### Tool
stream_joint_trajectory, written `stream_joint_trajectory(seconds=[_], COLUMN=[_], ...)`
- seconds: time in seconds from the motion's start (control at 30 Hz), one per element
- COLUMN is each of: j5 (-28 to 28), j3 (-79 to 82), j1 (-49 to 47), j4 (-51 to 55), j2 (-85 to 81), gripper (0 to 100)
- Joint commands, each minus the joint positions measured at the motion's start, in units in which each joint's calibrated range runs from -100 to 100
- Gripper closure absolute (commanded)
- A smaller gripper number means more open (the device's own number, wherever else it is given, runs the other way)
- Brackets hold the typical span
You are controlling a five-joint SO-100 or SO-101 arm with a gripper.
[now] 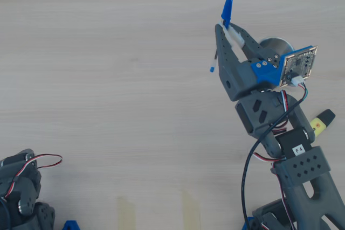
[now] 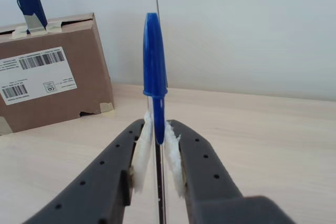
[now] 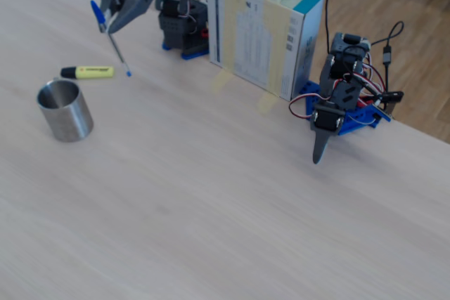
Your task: Grab the blue pen and put it in the silver cup.
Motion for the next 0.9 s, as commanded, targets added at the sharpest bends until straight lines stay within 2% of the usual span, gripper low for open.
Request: stream_joint_trajectory(seconds=[0.0,0.43,0.87], j5=[-0.78,-0.84,-0.94], j3=[1.10,1.65,1.28], j1=[2.17,10.64,15.17], j4=[-1.93,-1.84,-1.93], j2=[-3.01,-4.92,-6.83], gripper=[98,98,98])
